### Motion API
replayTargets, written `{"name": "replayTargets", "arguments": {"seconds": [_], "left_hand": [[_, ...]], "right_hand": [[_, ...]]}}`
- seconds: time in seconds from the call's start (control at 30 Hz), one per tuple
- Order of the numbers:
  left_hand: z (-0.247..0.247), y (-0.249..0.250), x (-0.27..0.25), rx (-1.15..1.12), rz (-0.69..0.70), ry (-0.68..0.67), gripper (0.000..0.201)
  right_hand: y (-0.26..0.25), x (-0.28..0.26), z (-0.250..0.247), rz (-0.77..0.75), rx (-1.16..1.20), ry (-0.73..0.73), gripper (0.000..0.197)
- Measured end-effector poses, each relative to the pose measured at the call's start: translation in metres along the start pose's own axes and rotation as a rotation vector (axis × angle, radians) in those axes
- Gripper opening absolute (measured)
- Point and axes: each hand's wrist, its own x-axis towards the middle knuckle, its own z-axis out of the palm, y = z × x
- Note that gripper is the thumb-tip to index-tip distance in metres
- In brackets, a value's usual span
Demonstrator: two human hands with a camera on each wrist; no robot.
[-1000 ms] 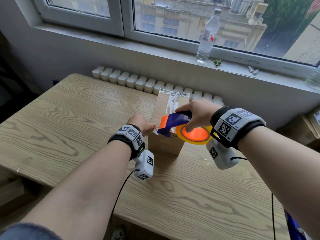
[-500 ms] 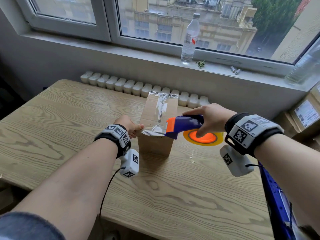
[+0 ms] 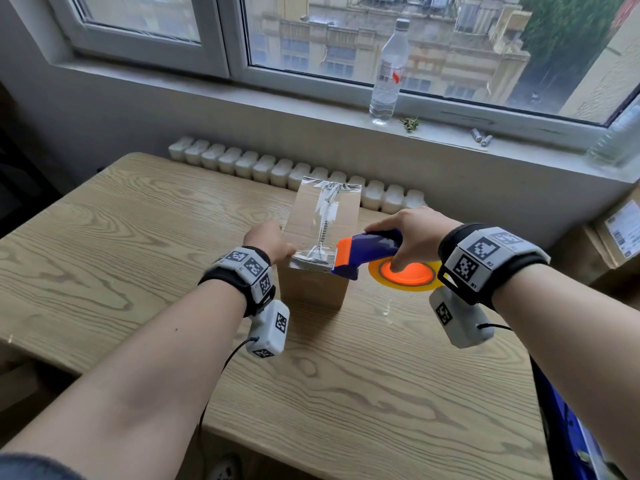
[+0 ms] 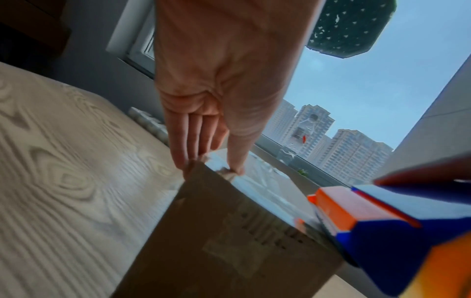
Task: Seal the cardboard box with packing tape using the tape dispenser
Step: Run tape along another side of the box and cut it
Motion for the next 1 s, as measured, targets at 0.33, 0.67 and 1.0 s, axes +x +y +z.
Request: {"name": "replayTargets", "arguments": {"seconds": [0.33, 0.67, 1.0], "left_hand": [[0.028, 0.022, 0.020, -0.027, -0.179, -0.291, 0.112], [0.035, 0.008, 0.033, 0.115, -0.161, -0.355, 0.128], [0.030, 0.016, 0.017, 0.032, -0.151, -0.353, 0.121]], "right_hand": [[0.006, 0.000, 0.010, 0.003, 0.060, -0.010, 0.076], [0.030, -0.012, 0.020, -0.001, 0.196, 0.028, 0.085], [0.078, -0.042, 0.035, 0.130, 0.099, -0.015, 0.090]]}}
